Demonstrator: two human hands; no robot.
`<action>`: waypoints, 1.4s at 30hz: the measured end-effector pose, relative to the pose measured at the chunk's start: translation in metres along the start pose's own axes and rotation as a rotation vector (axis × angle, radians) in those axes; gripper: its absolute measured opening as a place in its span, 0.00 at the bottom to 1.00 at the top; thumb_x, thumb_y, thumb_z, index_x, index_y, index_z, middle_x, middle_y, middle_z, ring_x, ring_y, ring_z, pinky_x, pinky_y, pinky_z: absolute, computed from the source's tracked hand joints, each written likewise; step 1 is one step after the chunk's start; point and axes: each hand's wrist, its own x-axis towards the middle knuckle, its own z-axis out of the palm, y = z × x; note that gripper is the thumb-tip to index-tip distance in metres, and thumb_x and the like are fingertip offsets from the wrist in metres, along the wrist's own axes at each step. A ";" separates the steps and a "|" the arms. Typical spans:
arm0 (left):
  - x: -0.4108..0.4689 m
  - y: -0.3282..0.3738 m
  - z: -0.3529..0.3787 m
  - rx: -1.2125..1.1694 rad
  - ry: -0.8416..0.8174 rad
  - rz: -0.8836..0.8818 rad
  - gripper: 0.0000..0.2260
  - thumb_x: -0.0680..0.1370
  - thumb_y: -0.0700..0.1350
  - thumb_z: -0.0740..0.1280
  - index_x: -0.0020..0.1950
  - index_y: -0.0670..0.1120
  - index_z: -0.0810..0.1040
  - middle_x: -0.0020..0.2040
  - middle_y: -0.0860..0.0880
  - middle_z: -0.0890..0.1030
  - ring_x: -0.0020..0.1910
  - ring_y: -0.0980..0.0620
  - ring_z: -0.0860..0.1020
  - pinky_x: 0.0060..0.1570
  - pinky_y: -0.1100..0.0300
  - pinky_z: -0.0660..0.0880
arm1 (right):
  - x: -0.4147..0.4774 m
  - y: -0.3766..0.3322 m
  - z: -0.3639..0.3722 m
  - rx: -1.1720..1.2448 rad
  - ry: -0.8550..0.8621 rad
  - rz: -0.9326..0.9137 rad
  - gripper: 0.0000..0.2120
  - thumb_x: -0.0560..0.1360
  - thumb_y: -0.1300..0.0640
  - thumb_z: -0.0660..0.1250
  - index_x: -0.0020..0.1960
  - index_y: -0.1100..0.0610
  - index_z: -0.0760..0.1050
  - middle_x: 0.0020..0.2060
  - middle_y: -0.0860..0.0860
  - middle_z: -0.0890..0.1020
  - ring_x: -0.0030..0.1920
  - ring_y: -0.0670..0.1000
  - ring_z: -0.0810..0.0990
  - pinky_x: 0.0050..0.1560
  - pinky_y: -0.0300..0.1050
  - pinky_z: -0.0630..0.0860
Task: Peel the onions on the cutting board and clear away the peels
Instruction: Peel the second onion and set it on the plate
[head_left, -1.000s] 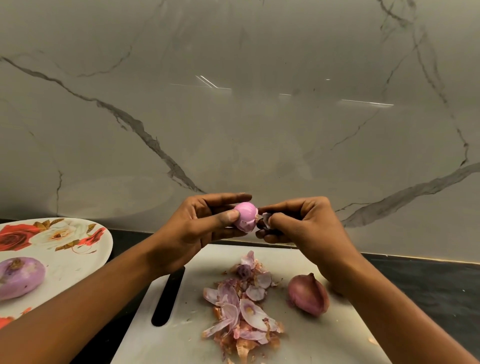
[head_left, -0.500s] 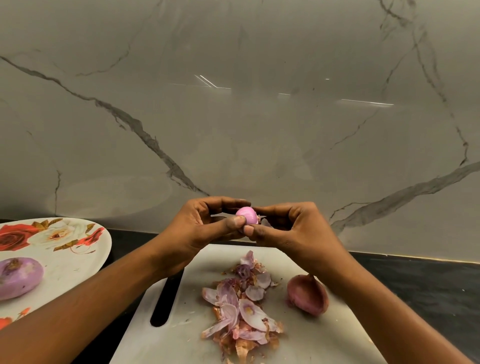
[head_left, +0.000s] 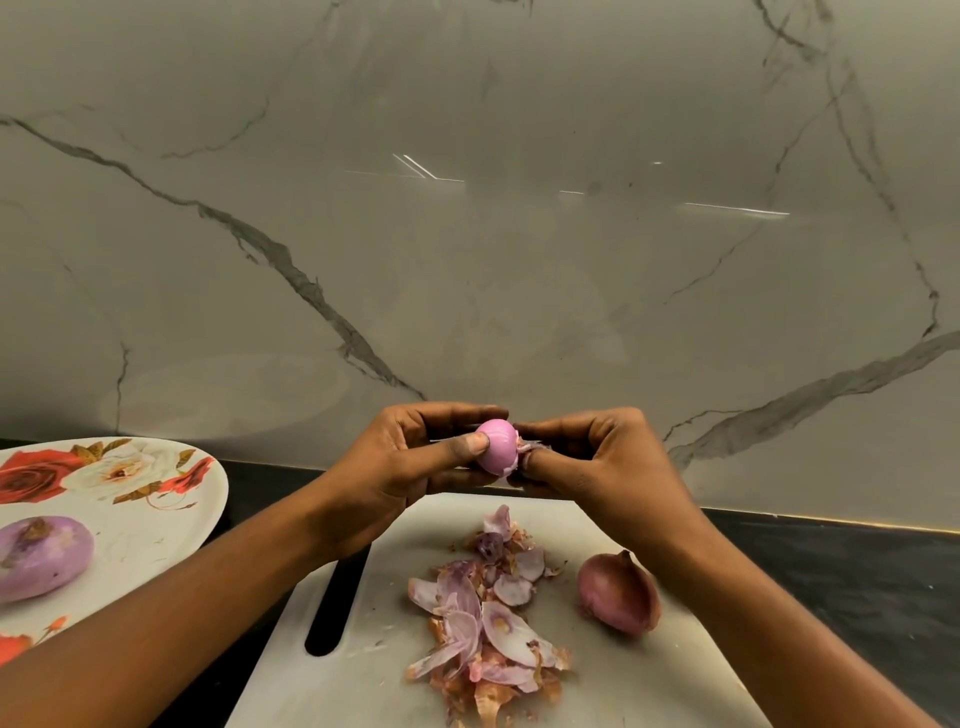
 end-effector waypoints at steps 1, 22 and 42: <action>0.000 -0.001 0.000 0.011 0.000 -0.006 0.19 0.77 0.39 0.71 0.68 0.40 0.81 0.61 0.42 0.86 0.60 0.41 0.85 0.57 0.54 0.83 | 0.000 -0.001 0.000 0.012 -0.001 0.009 0.11 0.76 0.65 0.76 0.58 0.56 0.87 0.44 0.52 0.90 0.45 0.53 0.90 0.52 0.52 0.87; -0.001 -0.002 -0.004 0.110 -0.011 0.034 0.21 0.72 0.37 0.76 0.66 0.42 0.82 0.60 0.43 0.87 0.60 0.43 0.85 0.59 0.52 0.83 | 0.003 -0.005 -0.012 -0.003 0.161 0.016 0.05 0.76 0.67 0.76 0.52 0.62 0.88 0.39 0.55 0.89 0.41 0.55 0.90 0.45 0.44 0.87; -0.003 0.003 -0.009 0.267 -0.036 0.124 0.23 0.68 0.32 0.80 0.62 0.40 0.84 0.58 0.43 0.86 0.59 0.41 0.85 0.56 0.48 0.84 | -0.005 -0.016 -0.006 0.211 -0.171 0.223 0.12 0.75 0.60 0.77 0.57 0.61 0.86 0.49 0.58 0.90 0.50 0.57 0.90 0.53 0.45 0.86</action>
